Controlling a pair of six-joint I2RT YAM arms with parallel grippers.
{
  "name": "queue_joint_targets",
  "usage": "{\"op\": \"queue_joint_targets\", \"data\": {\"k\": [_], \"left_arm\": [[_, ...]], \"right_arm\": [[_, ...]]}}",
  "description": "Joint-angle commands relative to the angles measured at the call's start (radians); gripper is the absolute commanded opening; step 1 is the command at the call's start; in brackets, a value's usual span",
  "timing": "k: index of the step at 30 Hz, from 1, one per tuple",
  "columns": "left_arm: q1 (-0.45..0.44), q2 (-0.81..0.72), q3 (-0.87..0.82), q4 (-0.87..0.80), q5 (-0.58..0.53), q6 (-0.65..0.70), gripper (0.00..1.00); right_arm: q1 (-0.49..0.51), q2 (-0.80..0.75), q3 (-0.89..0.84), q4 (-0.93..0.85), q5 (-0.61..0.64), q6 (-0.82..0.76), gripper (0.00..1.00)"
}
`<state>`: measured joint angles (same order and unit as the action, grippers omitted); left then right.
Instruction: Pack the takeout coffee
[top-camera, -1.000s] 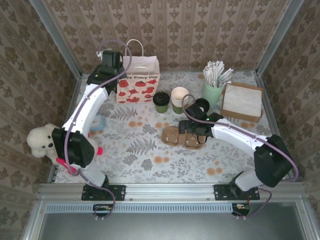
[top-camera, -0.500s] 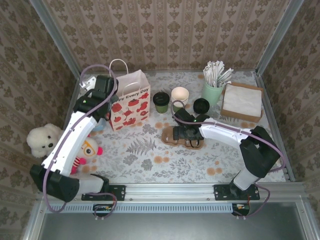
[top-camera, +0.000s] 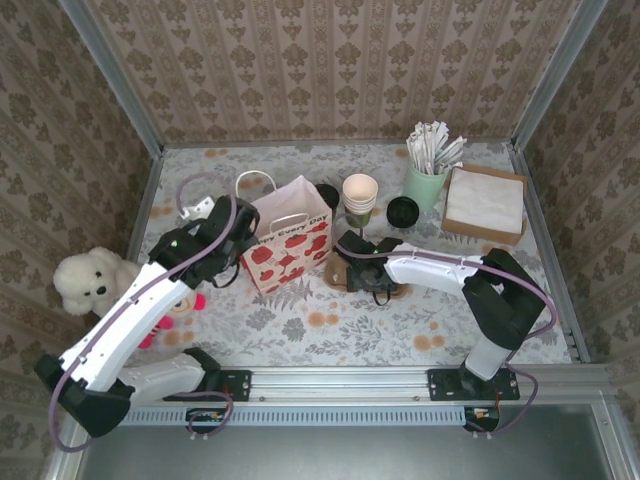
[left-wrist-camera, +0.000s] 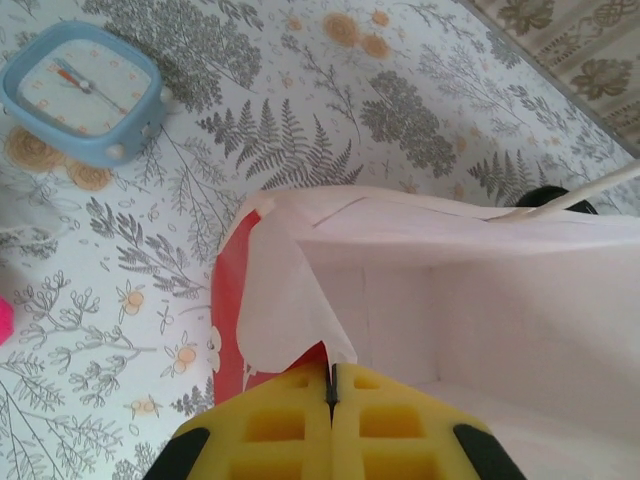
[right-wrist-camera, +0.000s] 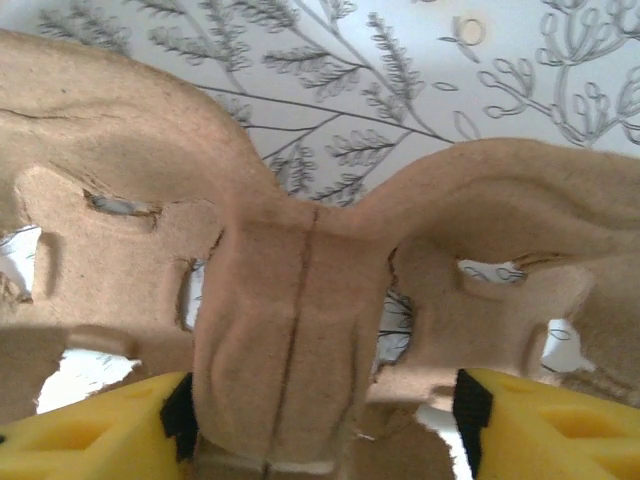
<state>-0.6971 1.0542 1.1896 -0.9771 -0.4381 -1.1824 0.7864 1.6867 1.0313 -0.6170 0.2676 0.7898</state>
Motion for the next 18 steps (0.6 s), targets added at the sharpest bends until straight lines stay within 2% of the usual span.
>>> {"op": "queue_joint_targets", "data": {"k": [1,4,9,12,16,18], "left_arm": [[-0.007,-0.069,-0.08,0.023,0.075,0.012,0.09],[-0.007,-0.083,-0.113,0.078,0.128,0.045,0.14],[-0.007,-0.031,-0.015,0.099,0.193,0.163,0.2],[-0.007,-0.004,0.02,0.104,0.236,0.218,0.31],[0.001,-0.013,0.064,0.048,0.222,0.311,0.42],[0.027,-0.045,0.064,0.038,0.229,0.337,0.52]], "right_arm": [[-0.004,-0.023,-0.055,-0.031,0.084,-0.041,0.64],[-0.037,-0.076,-0.121,-0.014,0.065,-0.095,0.58],[-0.114,-0.17,-0.195,-0.035,0.016,-0.208,0.56],[-0.156,-0.214,-0.206,-0.033,-0.01,-0.234,0.6],[-0.177,-0.21,-0.197,0.018,0.015,-0.169,0.72],[-0.177,-0.193,-0.197,0.061,0.037,-0.138,0.73]]}}
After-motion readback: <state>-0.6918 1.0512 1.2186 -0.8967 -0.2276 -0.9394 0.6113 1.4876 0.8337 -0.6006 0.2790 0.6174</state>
